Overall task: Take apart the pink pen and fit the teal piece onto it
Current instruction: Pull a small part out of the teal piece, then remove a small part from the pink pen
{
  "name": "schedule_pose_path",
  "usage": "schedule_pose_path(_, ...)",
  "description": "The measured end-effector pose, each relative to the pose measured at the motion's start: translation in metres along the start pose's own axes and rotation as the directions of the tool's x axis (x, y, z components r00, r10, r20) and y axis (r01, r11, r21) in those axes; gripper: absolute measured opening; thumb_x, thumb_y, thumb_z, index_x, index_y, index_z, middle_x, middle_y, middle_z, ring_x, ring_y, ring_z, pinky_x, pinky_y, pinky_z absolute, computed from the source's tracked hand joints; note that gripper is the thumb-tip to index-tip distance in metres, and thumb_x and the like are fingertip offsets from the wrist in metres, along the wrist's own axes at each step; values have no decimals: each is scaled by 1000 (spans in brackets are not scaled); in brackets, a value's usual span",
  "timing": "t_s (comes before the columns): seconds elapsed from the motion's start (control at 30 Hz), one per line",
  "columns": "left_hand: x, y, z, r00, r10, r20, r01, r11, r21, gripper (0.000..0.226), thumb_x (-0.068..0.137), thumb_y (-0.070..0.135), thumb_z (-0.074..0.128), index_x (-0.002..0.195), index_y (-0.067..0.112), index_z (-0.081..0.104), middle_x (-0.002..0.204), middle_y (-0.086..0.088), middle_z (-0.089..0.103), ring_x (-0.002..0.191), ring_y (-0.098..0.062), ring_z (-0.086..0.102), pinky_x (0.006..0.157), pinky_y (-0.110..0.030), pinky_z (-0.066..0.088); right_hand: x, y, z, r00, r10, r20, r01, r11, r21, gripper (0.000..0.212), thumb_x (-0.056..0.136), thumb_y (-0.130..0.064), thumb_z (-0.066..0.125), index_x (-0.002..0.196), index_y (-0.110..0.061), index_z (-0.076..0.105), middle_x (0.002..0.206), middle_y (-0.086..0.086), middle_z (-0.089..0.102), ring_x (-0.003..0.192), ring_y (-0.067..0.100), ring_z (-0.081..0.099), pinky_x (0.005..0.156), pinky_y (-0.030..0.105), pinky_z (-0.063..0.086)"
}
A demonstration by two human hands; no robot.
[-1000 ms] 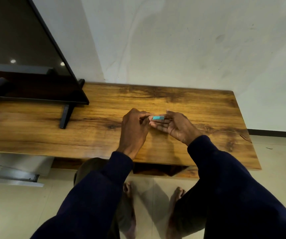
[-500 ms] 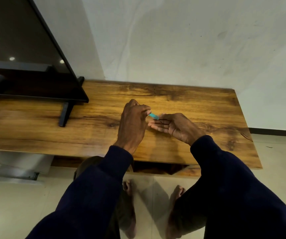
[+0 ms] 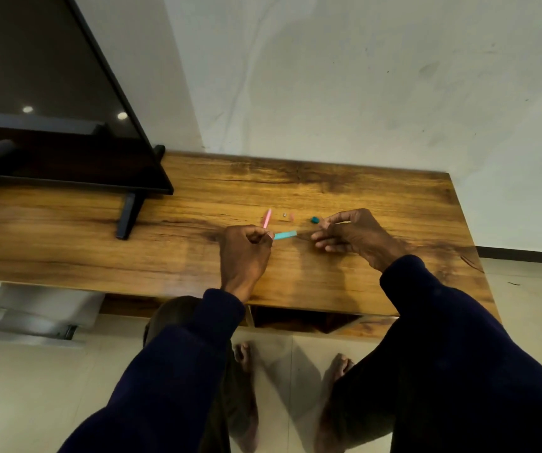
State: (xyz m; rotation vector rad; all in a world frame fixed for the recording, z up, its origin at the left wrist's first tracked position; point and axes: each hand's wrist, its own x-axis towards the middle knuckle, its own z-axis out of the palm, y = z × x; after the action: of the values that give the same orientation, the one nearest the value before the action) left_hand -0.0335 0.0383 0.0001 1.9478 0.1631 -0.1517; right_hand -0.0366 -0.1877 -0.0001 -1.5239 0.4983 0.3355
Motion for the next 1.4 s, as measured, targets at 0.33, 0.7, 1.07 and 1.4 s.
schedule_pose_path(0.33,-7,-10,42,998,56,-2,-54,976,210,8,85,31,82,82,25,80,77,8,76,79,-14,74,76,-38,65,11,7,9,956,-189,-226,149,972,-182,12,87,-16,83,93,-5,80,95,8,79,84,11,68,60,23,51)
schedule_pose_path(0.7,-2,-10,37,967,243,78,-250,843,475,26,95,45,68,92,21,75,86,2,73,78,-13,69,76,-34,61,10,6,13,927,-258,-271,215,960,-179,13,87,-13,82,98,-5,79,90,6,78,73,8,68,60,22,54)
schedule_pose_path(1.07,27,-18,9,964,263,30,-227,763,605,23,94,30,73,107,12,70,106,-7,68,100,-22,64,88,-41,55,5,-1,29,939,-255,-230,244,967,-78,16,85,-2,81,100,4,75,93,20,78,72,13,74,62,20,60)
schedule_pose_path(1.4,9,-5,-1,971,238,35,-237,925,296,7,91,19,76,97,16,77,85,7,73,76,-2,69,72,-20,60,-8,-13,37,920,-331,-208,326,944,-60,23,89,-12,80,101,6,74,92,19,78,71,17,71,69,29,63)
